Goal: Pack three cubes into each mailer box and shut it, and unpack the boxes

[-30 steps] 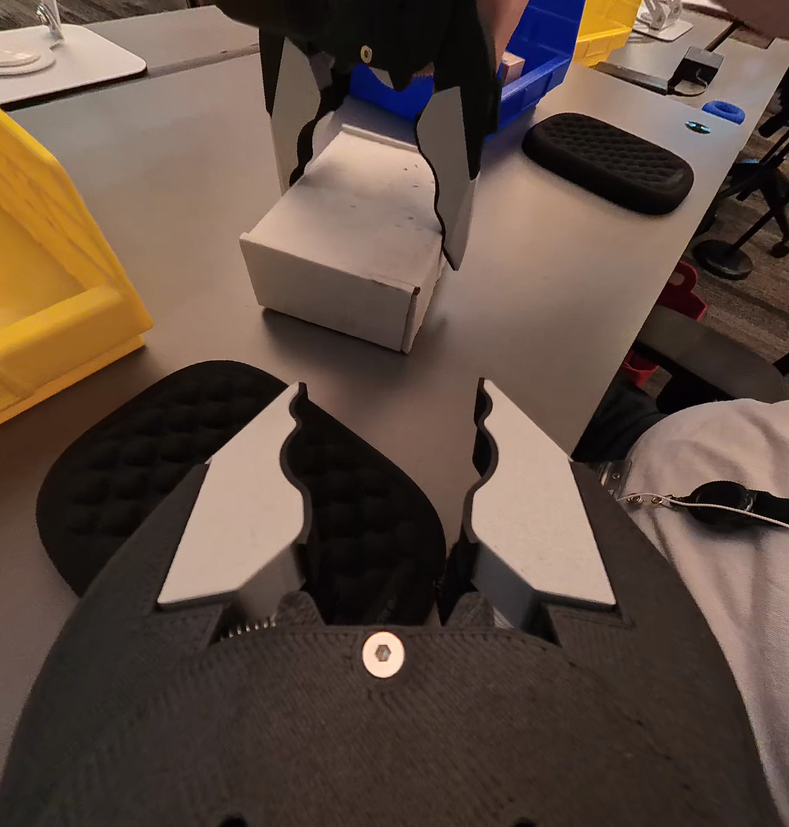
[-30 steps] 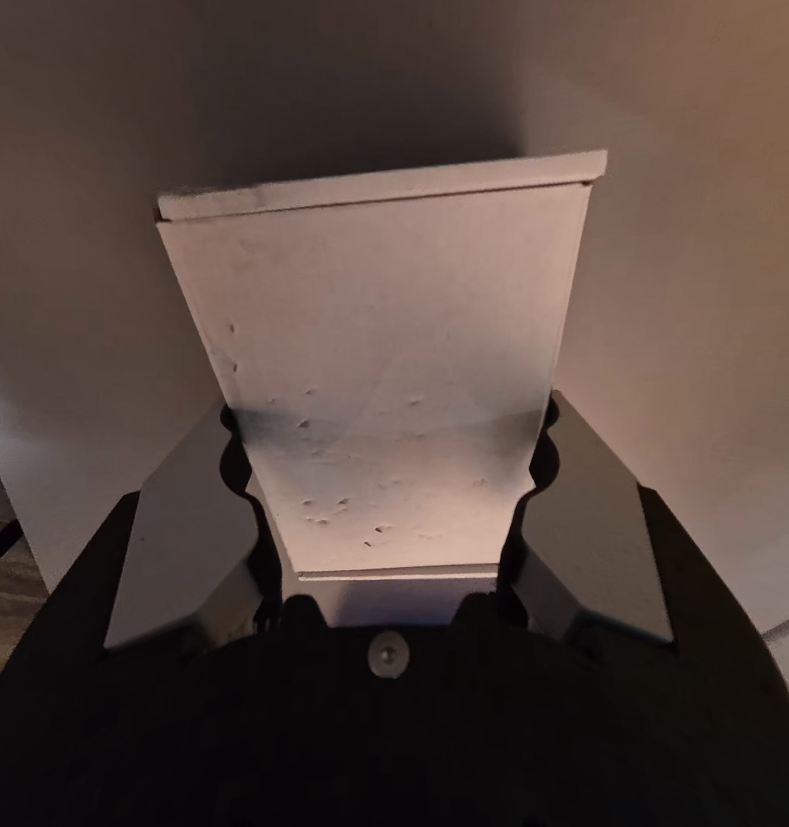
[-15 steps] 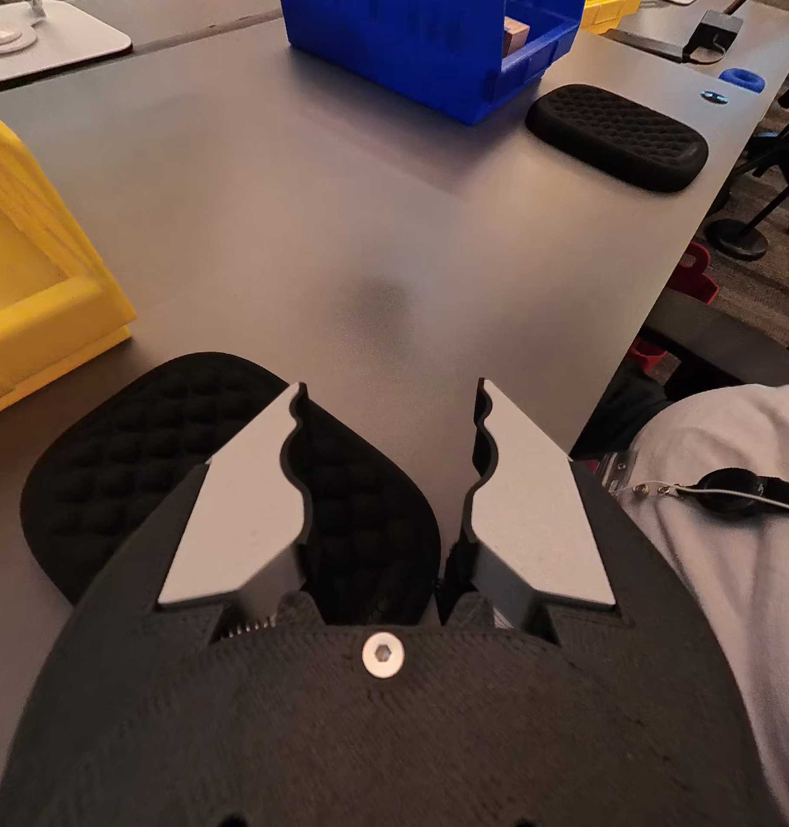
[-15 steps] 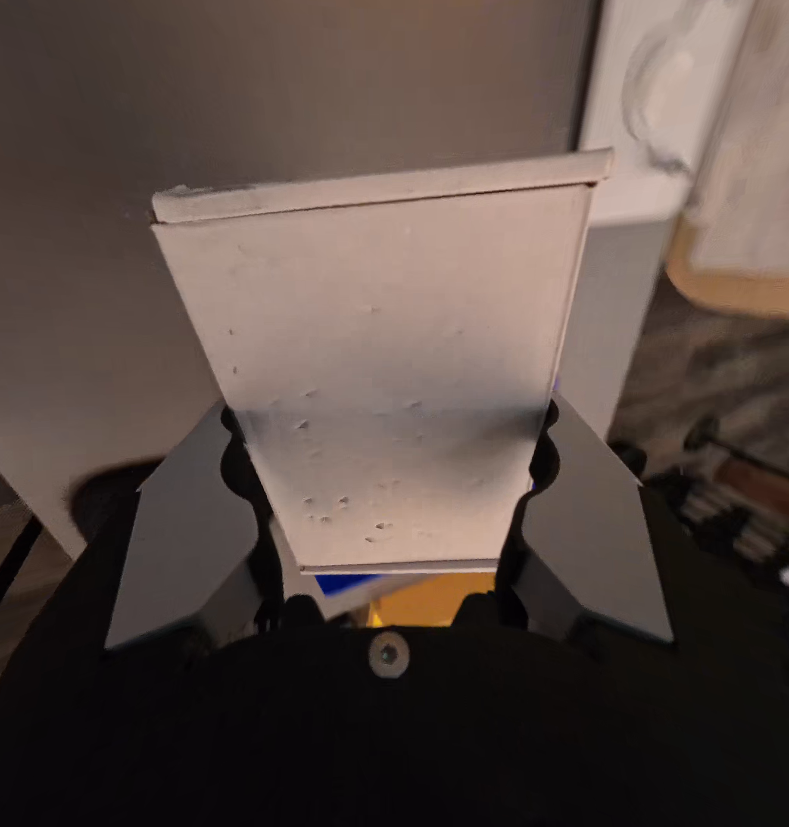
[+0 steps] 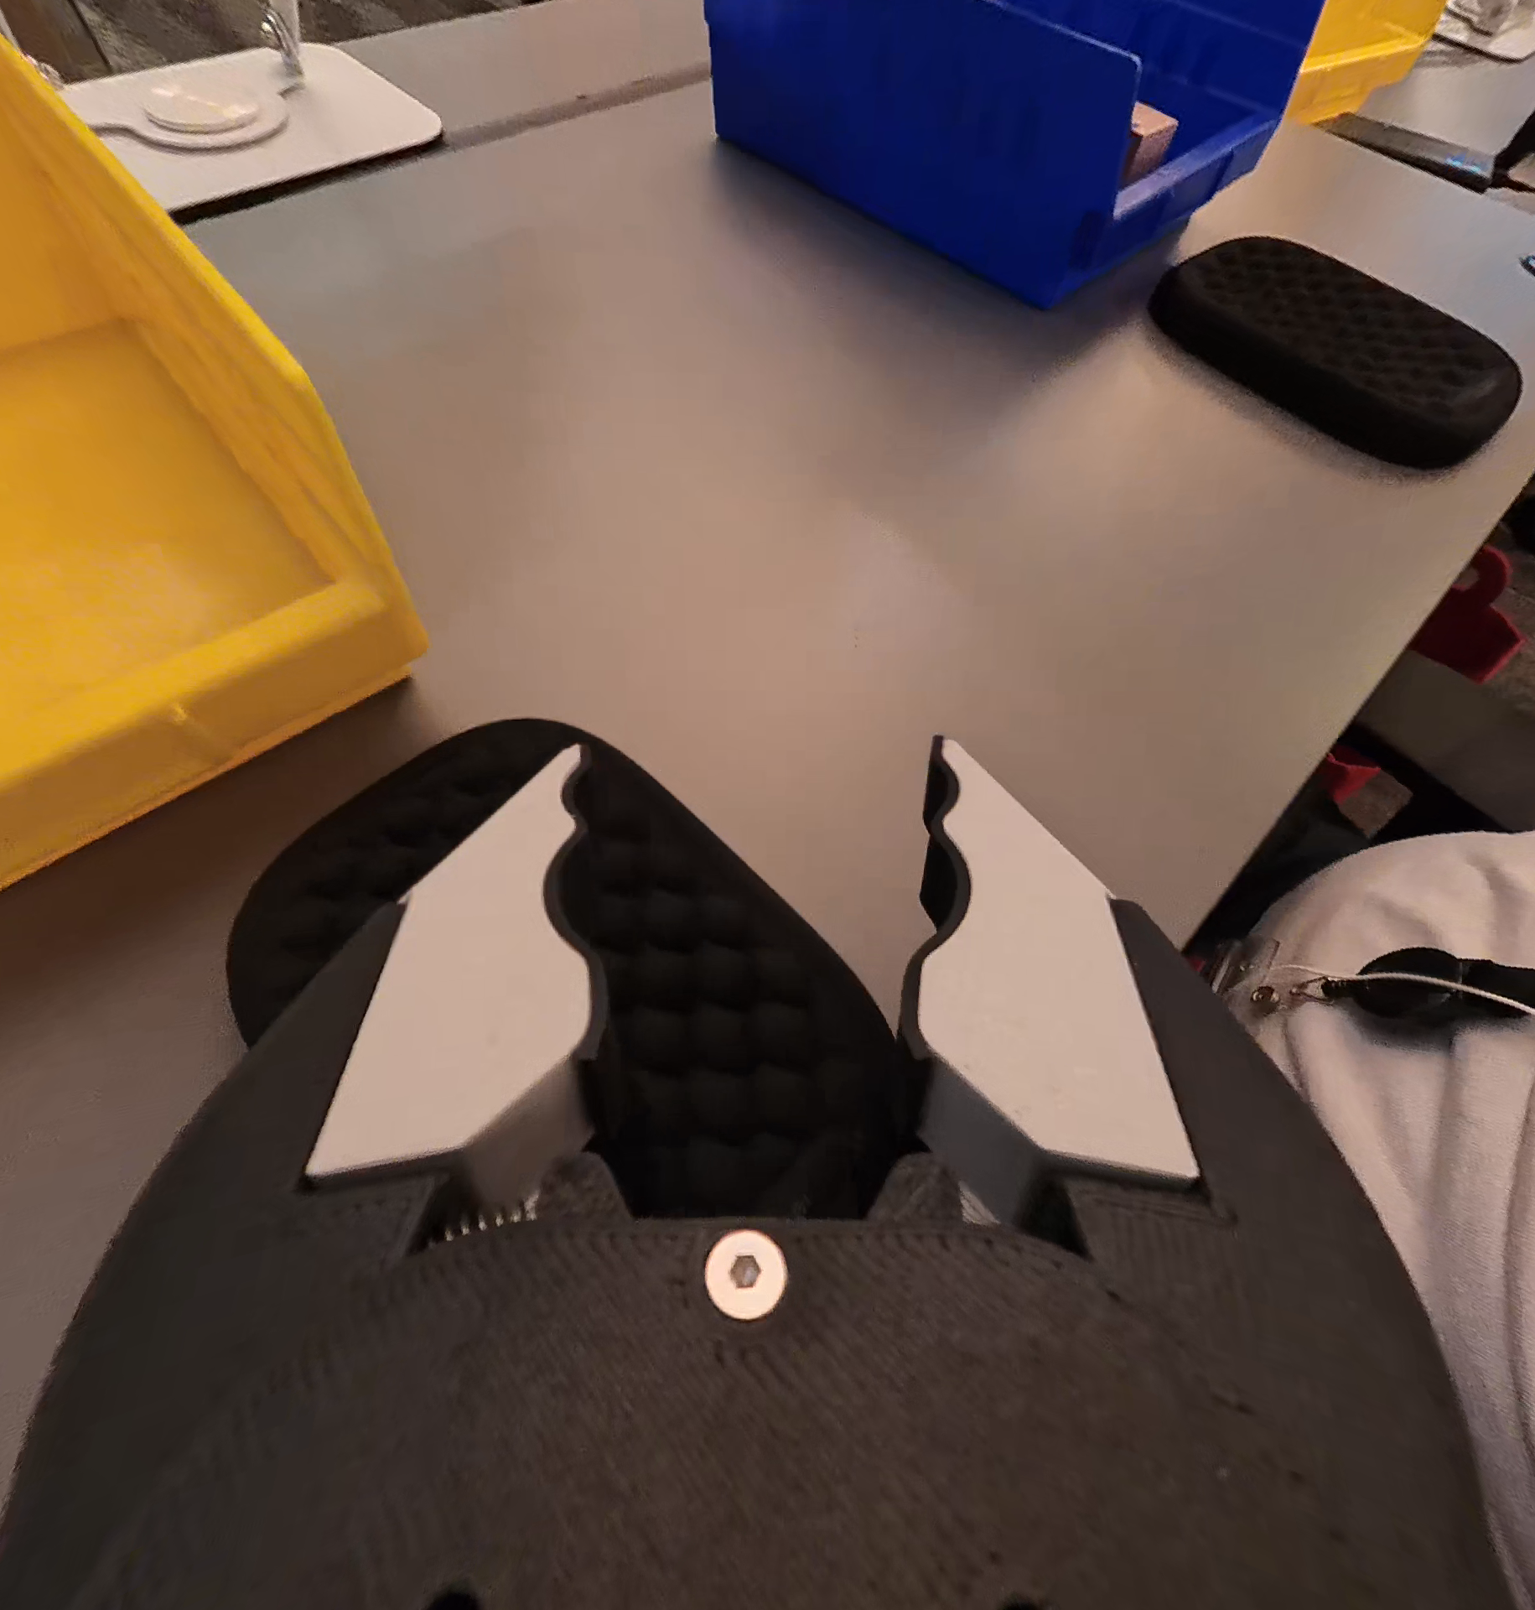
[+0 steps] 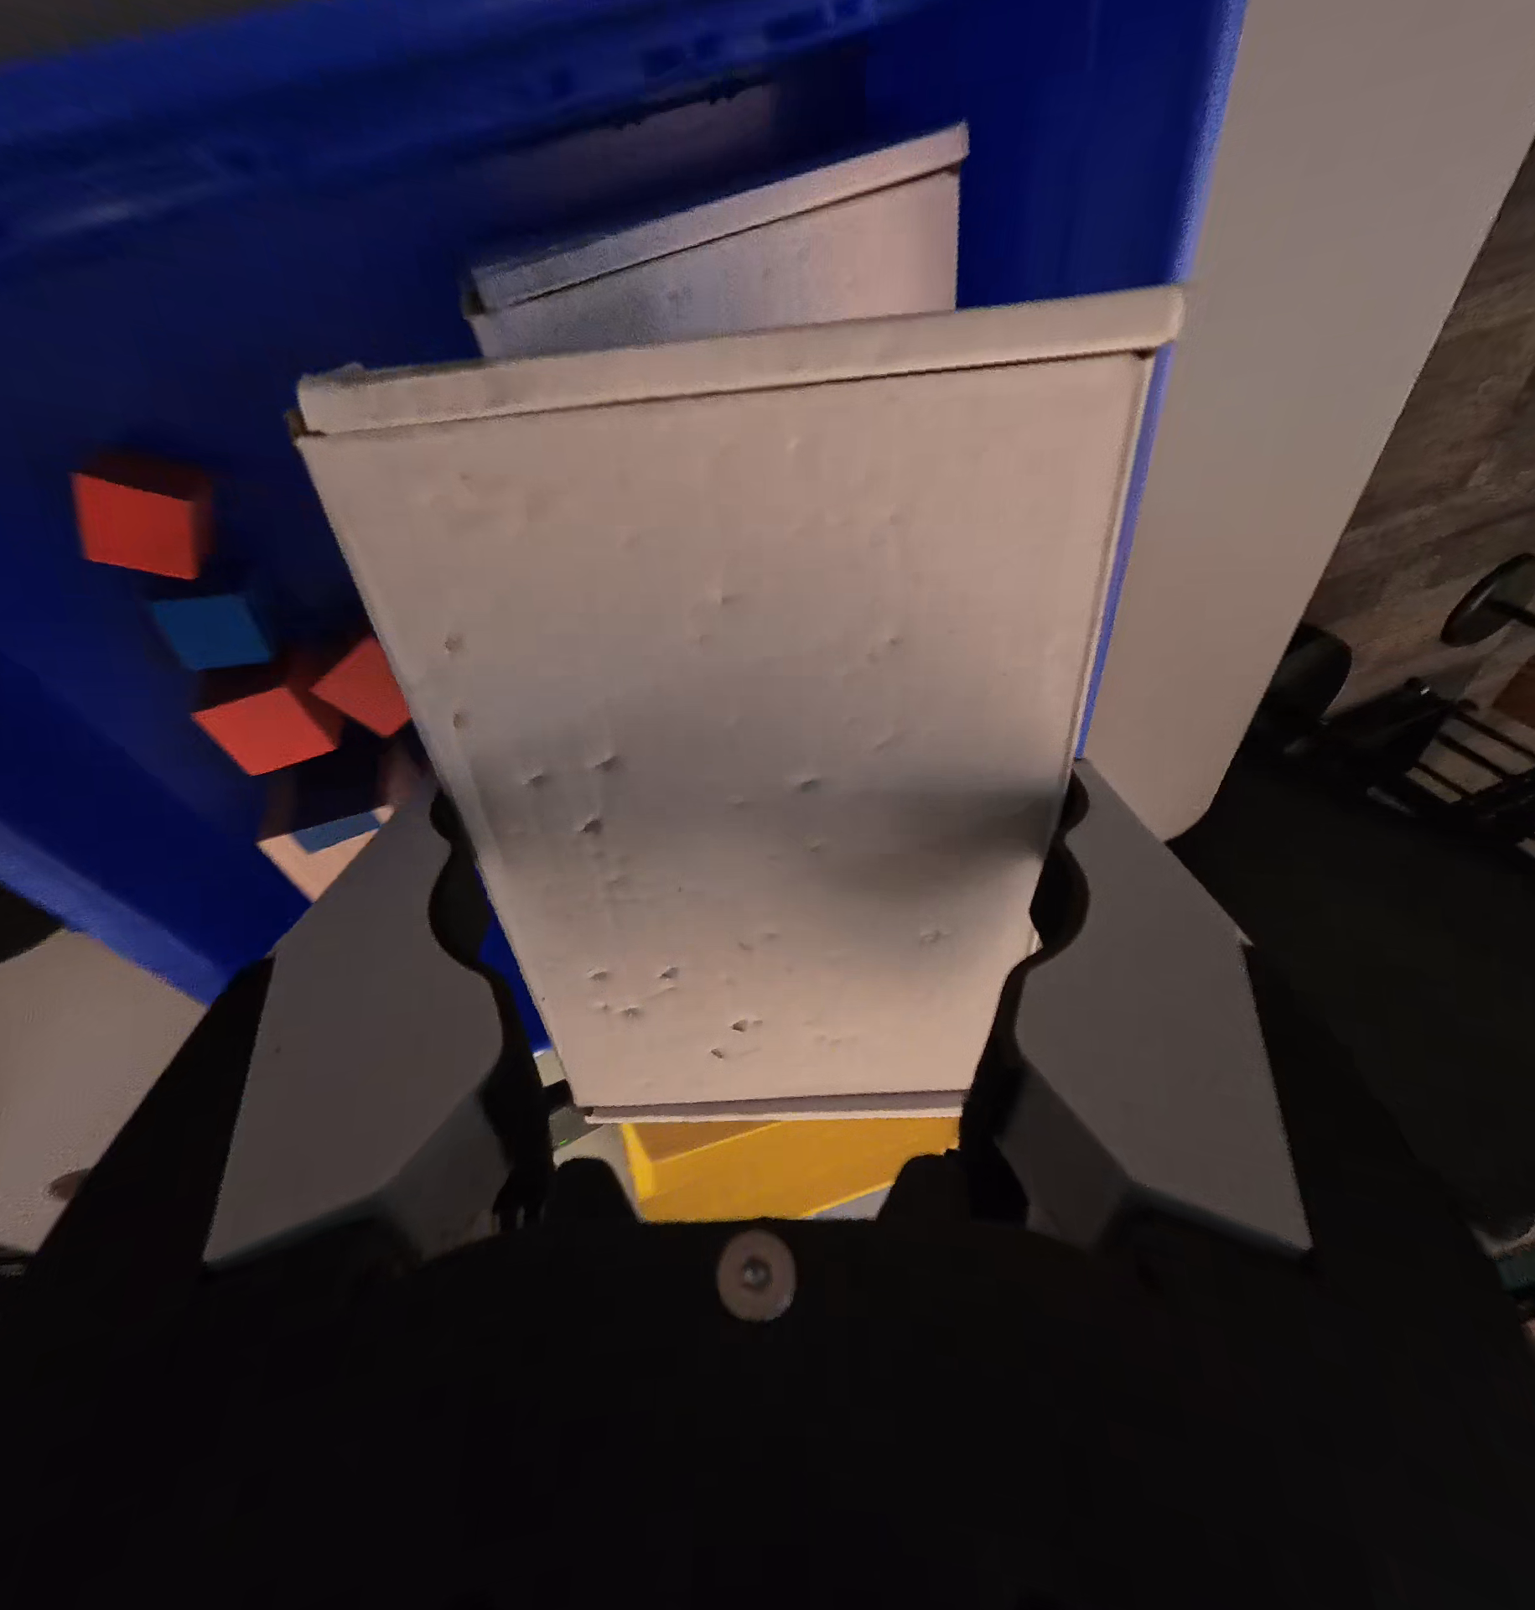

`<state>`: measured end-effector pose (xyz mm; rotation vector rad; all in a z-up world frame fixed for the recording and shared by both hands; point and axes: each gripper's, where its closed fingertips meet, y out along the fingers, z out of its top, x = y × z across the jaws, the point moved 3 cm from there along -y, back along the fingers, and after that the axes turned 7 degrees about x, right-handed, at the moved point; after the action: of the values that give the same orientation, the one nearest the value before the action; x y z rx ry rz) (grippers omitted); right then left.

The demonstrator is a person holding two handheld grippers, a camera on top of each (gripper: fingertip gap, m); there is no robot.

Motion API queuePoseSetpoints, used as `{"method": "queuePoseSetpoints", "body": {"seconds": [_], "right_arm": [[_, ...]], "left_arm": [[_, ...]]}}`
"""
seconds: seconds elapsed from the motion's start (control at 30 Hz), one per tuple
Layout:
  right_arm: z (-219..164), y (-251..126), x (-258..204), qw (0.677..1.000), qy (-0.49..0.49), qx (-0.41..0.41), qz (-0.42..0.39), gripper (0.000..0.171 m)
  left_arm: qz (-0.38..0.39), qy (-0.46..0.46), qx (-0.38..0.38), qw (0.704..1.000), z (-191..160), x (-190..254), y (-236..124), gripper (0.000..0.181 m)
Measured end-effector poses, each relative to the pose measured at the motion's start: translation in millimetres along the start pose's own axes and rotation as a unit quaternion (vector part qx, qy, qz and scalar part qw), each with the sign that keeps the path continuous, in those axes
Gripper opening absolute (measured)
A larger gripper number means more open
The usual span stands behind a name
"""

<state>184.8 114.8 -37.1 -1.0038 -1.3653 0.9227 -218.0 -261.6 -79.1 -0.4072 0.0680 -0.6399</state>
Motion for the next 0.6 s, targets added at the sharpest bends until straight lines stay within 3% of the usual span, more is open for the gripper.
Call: {"method": "queuePoseSetpoints", "body": {"seconds": [0.3,0.6], "right_arm": [[16,22,14,0.998,-0.043,0.027,0.048,0.13],[7,24,23,0.999,-0.044,0.008,0.021,0.13]], "left_arm": [[0.032,0.019,0.022,0.999,22,-2,29,0.072],[0.048,0.034,0.006,0.998,21,-5,24,0.073]]}}
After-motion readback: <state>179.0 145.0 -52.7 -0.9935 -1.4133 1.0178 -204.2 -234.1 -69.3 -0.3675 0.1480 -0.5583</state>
